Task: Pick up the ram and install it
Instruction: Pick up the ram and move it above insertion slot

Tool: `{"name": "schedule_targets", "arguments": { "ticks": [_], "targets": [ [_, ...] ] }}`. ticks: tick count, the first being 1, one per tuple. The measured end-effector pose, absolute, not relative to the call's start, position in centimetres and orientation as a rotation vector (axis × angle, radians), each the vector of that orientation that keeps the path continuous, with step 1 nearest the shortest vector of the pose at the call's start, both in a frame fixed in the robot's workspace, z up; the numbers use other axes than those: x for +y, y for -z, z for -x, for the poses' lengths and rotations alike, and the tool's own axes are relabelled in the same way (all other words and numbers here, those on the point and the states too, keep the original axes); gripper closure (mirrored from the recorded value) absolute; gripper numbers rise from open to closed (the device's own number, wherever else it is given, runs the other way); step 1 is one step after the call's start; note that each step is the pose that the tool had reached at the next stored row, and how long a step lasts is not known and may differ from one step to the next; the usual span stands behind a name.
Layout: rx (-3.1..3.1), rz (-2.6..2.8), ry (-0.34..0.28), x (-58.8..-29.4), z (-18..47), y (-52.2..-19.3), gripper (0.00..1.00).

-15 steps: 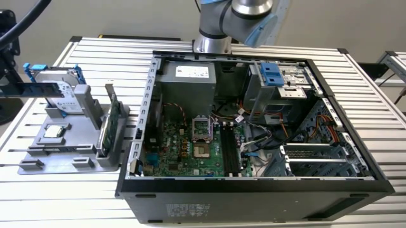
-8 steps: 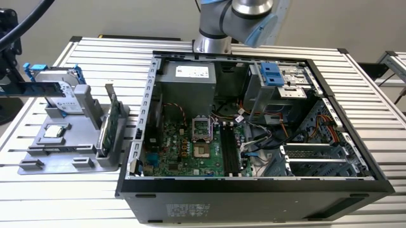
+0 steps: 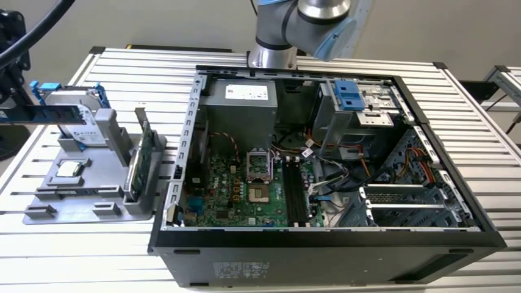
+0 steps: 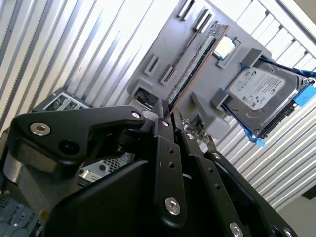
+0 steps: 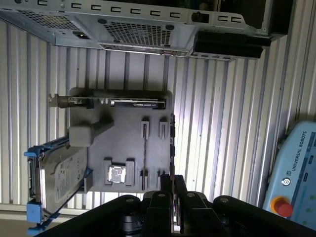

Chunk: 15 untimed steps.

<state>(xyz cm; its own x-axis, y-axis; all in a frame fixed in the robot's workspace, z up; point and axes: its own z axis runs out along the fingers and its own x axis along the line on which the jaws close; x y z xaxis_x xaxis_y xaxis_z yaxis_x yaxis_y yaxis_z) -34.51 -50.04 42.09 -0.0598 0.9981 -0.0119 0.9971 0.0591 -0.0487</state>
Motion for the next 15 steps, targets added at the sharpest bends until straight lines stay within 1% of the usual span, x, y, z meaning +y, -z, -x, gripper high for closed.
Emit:
{"name": "schedule_targets", "arguments": {
  "ticks": [15],
  "targets": [
    [-2.266, 2.135, -0.072, -50.0, 33.5, -42.2, 1.00]
  ]
}}
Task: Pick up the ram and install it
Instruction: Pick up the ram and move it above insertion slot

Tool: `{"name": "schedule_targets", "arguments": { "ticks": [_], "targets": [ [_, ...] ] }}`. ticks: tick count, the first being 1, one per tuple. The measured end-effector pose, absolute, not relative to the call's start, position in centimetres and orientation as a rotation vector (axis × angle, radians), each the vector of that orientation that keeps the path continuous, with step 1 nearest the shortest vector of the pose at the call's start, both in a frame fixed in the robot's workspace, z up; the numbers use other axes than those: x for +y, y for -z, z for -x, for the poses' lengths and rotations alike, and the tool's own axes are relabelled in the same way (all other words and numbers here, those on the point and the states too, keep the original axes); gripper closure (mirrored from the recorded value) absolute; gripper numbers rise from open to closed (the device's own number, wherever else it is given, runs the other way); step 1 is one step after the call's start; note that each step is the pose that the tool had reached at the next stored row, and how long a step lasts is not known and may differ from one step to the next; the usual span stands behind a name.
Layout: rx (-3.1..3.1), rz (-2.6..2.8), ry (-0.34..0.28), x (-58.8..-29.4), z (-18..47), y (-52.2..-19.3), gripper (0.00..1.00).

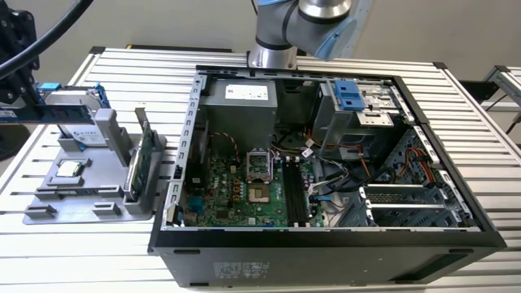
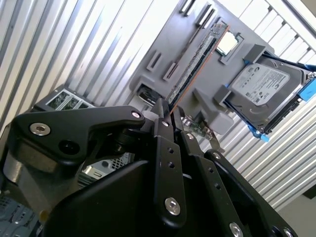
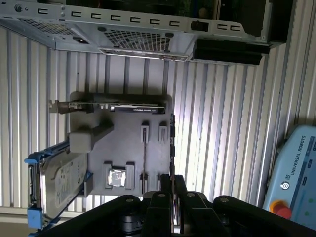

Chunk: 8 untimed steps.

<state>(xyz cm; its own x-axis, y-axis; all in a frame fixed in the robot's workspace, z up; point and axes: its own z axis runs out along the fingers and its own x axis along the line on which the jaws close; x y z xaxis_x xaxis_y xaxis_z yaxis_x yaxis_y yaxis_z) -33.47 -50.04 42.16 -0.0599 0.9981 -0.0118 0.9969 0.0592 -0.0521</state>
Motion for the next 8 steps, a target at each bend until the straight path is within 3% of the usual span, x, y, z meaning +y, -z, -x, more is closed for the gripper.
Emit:
{"name": "schedule_targets", "arguments": {
  "ticks": [8],
  "targets": [
    [-2.266, 2.135, -0.072, -50.04, 33.09, -42.15, 1.00]
  ]
}}
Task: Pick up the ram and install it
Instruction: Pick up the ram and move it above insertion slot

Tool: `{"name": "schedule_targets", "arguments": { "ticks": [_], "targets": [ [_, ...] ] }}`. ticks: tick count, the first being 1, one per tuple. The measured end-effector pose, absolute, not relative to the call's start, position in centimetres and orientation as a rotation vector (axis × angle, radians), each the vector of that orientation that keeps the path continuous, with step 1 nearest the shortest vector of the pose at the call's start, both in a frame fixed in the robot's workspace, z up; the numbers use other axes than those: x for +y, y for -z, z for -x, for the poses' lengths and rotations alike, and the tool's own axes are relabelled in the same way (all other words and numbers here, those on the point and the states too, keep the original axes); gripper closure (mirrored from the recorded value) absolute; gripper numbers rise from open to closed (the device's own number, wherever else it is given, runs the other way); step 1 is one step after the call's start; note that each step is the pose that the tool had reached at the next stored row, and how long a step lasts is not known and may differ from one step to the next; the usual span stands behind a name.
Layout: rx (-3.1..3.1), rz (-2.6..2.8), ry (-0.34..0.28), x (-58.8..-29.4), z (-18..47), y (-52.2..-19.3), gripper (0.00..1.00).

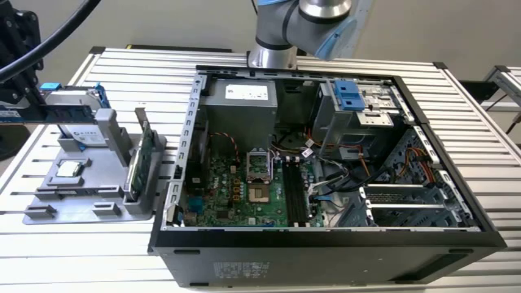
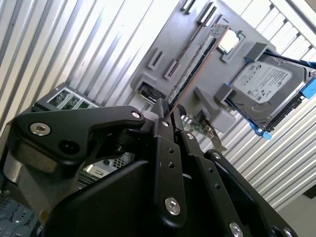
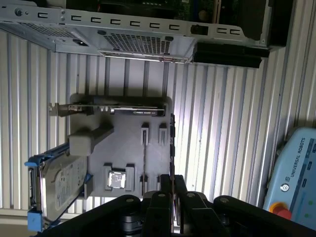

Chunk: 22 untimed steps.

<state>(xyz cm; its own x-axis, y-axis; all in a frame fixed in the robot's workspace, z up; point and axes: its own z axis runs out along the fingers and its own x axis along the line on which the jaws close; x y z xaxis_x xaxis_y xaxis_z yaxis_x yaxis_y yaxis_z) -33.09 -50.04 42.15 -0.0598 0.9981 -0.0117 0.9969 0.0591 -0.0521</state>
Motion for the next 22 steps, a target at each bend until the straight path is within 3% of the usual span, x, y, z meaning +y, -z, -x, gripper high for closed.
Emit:
{"name": "schedule_targets", "arguments": {
  "ticks": [22],
  "targets": [
    [-2.266, 2.135, -0.072, -50.04, 32.10, -42.16, 1.00]
  ]
}}
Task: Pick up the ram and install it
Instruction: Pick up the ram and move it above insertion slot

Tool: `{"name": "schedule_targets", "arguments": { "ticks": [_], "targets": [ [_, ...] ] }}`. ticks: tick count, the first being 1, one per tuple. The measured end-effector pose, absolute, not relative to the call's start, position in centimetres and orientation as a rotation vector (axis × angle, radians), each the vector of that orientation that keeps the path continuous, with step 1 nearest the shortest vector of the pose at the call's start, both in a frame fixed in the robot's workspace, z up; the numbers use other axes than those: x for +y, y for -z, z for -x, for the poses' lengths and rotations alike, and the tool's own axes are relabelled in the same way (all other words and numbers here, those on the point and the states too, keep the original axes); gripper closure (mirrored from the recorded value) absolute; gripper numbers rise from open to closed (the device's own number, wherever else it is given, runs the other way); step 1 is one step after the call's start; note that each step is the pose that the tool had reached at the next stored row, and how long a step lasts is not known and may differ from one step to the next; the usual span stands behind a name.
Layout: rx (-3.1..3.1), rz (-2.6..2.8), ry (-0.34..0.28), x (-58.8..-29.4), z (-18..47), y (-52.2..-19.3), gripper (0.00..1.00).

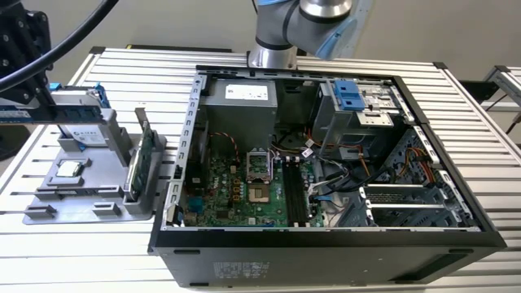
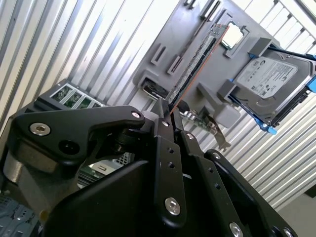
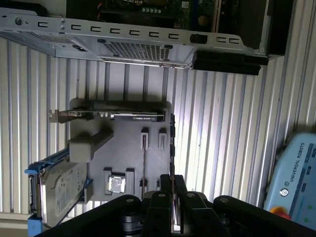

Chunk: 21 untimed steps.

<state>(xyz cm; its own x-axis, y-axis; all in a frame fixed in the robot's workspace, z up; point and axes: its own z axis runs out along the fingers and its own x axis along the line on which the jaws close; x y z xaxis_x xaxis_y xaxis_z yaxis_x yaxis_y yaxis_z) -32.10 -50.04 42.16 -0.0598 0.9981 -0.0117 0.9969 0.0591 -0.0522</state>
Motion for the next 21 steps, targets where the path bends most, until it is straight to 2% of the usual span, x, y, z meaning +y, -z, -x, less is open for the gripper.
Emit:
{"name": "schedule_targets", "arguments": {
  "ticks": [21],
  "targets": [
    [-2.266, 2.135, -0.072, -50.04, 31.22, -42.16, 1.00]
  ]
}}
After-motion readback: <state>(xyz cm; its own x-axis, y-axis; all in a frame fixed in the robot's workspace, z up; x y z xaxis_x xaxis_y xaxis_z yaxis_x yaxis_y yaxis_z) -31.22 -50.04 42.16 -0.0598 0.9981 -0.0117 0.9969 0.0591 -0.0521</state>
